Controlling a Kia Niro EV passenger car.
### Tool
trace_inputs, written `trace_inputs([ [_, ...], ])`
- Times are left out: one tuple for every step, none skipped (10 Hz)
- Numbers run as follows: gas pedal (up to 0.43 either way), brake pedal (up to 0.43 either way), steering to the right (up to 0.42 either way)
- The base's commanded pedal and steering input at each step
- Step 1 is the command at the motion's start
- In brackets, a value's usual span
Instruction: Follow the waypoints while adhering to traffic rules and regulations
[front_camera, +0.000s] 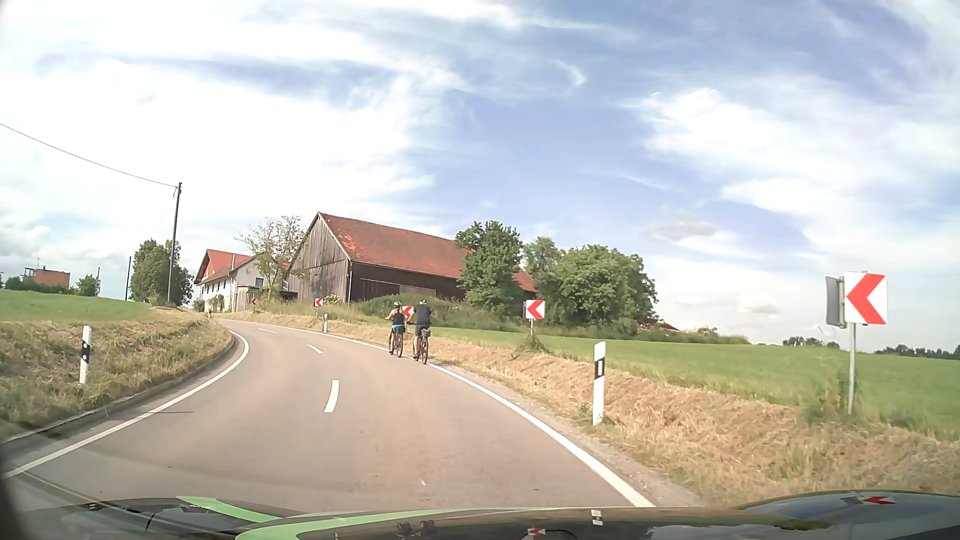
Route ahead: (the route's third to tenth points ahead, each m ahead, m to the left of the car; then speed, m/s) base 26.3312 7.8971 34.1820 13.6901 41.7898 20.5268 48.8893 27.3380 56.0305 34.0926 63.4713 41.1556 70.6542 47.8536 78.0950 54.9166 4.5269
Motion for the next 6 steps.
trace_inputs([
  [0.189, 0.0, -0.089],
  [0.189, 0.0, -0.088],
  [0.189, 0.0, -0.089],
  [0.189, 0.0, -0.088],
  [0.189, 0.0, -0.088],
  [0.189, 0.0, -0.088],
])
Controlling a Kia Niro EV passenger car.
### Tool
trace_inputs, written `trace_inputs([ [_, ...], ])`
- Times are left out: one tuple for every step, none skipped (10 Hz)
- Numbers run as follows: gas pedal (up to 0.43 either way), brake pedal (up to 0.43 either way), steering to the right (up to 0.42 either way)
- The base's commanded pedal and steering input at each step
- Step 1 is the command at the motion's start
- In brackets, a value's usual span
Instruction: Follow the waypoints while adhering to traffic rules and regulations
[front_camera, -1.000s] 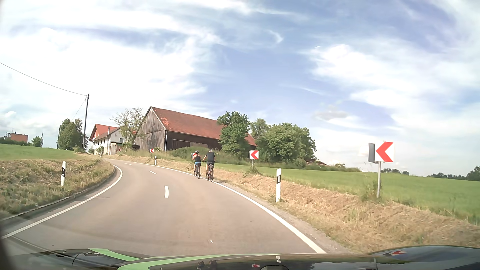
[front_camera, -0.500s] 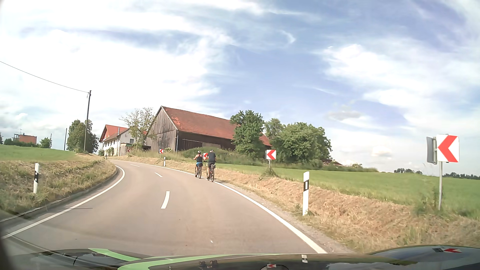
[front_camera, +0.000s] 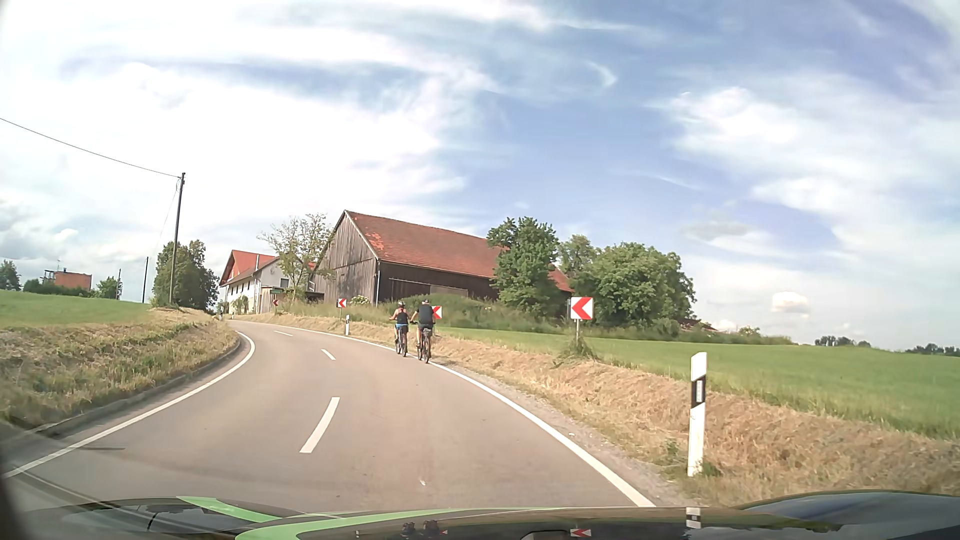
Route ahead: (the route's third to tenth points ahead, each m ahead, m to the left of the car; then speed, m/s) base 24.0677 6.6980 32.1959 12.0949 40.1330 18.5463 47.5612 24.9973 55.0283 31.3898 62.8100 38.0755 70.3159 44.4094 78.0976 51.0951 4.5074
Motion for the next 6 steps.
trace_inputs([
  [0.189, 0.0, -0.089],
  [0.189, 0.0, -0.089],
  [0.189, 0.0, -0.09],
  [0.189, 0.0, -0.09],
  [0.197, 0.0, -0.09],
  [0.197, 0.0, -0.09],
])
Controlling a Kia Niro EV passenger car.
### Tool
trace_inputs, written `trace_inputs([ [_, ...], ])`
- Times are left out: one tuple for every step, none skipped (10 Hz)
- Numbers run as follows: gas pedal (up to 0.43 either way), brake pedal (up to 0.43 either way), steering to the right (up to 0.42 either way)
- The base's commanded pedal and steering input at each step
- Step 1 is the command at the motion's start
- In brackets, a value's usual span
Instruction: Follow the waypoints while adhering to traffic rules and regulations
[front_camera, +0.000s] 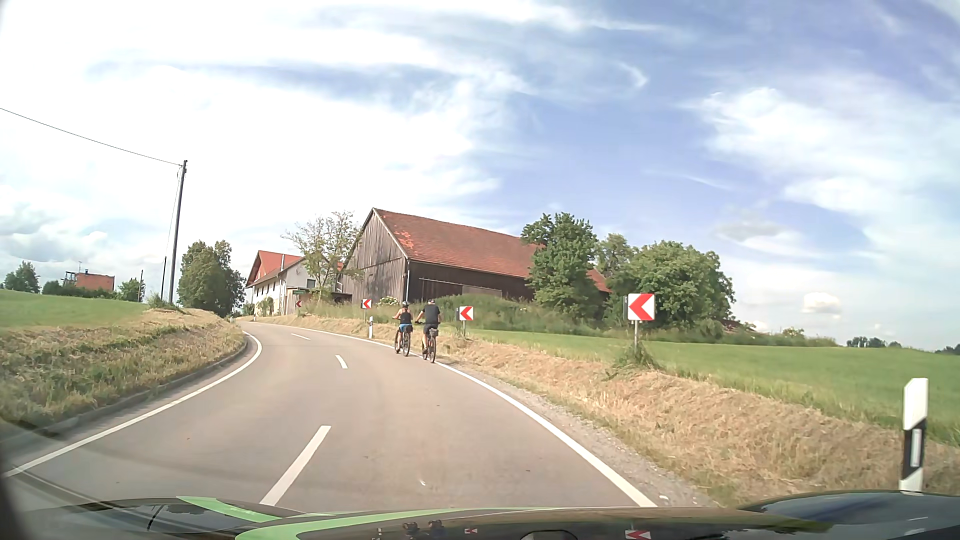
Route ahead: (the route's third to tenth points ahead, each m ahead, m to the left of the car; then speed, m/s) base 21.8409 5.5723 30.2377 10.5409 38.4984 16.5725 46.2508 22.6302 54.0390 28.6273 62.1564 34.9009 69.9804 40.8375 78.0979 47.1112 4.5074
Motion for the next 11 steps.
trace_inputs([
  [0.22, 0.0, -0.089],
  [0.22, 0.0, -0.089],
  [0.22, 0.0, -0.086],
  [0.22, 0.0, -0.083],
  [0.228, 0.0, -0.078],
  [0.228, 0.0, -0.077],
  [0.228, 0.0, -0.077],
  [0.24, 0.0, -0.077],
  [0.24, 0.0, -0.076],
  [0.24, 0.0, -0.076],
  [0.24, 0.0, -0.076],
])
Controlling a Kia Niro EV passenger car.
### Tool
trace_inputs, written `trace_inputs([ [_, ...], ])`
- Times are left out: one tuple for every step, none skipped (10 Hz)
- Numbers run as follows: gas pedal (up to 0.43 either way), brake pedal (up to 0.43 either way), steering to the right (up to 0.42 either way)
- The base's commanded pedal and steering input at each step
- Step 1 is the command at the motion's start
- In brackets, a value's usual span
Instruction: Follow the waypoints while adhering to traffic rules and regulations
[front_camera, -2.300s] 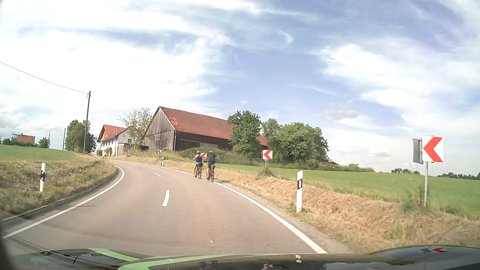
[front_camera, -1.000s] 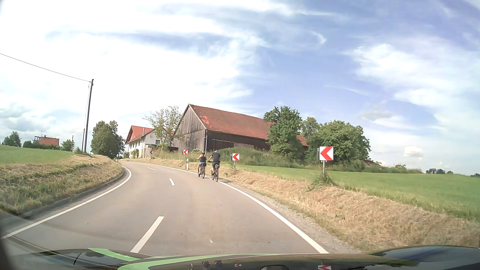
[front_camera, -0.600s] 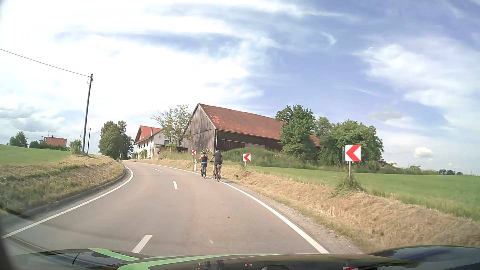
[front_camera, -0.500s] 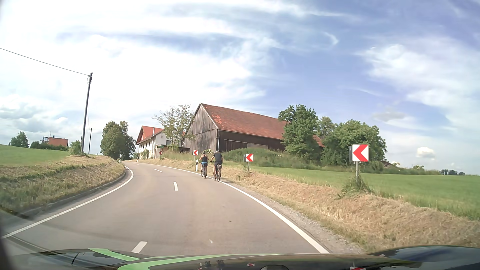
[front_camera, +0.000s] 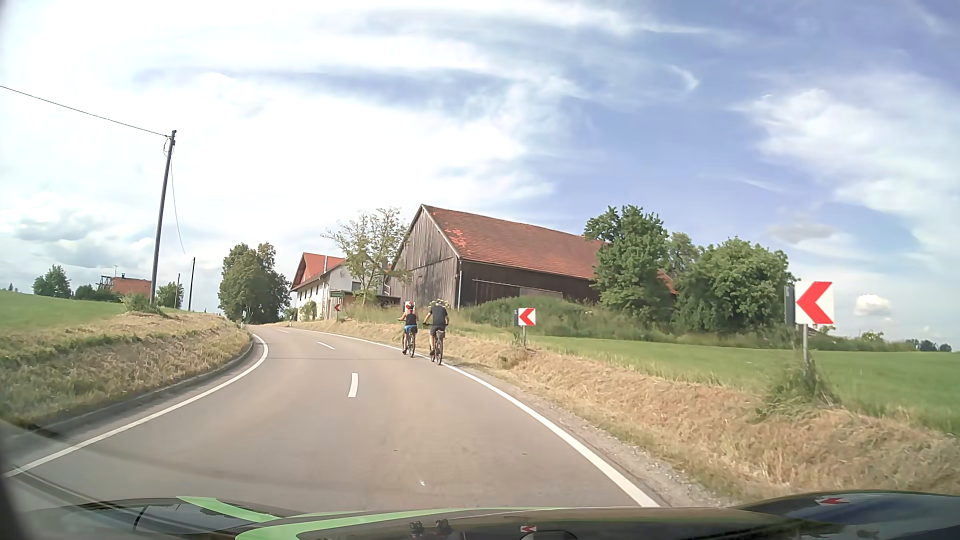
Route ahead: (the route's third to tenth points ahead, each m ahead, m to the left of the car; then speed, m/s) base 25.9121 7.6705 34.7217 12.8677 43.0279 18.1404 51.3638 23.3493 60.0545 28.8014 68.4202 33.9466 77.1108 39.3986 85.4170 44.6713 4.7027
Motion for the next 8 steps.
trace_inputs([
  [0.24, 0.0, -0.076],
  [0.24, 0.0, -0.074],
  [0.228, 0.0, -0.072],
  [0.228, 0.0, -0.071],
  [0.228, 0.0, -0.071],
  [0.228, 0.0, -0.071],
  [0.22, 0.0, -0.07],
  [0.22, 0.0, -0.069],
])
